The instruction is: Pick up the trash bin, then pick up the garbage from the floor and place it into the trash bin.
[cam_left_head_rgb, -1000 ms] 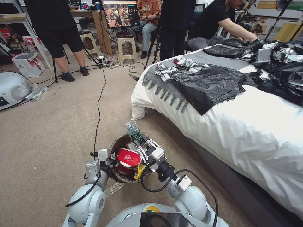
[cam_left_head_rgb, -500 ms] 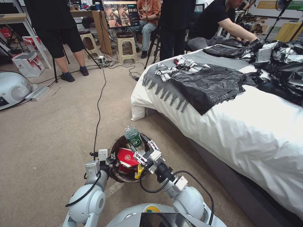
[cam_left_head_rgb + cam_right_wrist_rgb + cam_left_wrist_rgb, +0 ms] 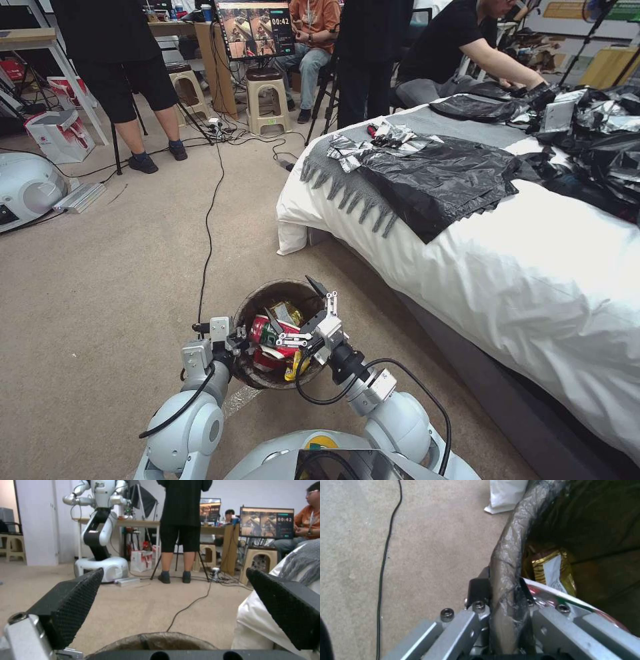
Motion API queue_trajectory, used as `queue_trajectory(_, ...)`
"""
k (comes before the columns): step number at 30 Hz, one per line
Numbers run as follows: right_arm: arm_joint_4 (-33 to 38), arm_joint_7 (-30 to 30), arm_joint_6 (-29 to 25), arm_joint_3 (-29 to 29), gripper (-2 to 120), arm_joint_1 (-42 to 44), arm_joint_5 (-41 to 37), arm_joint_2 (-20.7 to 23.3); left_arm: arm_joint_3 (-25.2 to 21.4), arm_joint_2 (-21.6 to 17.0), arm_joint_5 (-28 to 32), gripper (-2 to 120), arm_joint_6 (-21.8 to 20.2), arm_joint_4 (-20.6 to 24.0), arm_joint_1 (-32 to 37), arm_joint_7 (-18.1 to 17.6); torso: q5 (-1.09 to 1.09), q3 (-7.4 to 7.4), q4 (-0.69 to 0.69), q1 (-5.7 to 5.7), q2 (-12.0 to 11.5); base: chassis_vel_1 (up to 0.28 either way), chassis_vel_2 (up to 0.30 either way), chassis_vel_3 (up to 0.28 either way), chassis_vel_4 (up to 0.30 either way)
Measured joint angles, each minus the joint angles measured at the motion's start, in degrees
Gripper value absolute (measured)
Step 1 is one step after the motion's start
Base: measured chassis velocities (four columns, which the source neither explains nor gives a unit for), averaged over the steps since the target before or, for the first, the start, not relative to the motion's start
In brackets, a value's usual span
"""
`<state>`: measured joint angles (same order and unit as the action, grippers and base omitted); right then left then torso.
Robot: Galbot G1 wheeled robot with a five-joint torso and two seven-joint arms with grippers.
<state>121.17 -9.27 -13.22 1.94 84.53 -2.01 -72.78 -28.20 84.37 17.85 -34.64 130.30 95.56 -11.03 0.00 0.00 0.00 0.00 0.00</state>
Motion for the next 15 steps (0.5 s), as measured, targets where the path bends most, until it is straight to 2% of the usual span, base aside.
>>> queue_trajectory(11,0.5,0.2,0.0,0.5,100,-0.2,-0.1,-0.1,0.0,-0.1,0.7,2,-0.7,0.3,0.1,-0.4,0.00,0.00,0.00,0.00,0.0,0.000,0.000,0.000,0.000)
queue_trajectory(15,3.0,1.9,0.1,1.6,100,-0.1,-0.7,-0.6,-0.1,-0.3,0.7,2,-0.7,0.3,0.3,-0.5,0.00,0.00,0.01,0.00,0.0,0.000,0.000,0.000,0.000)
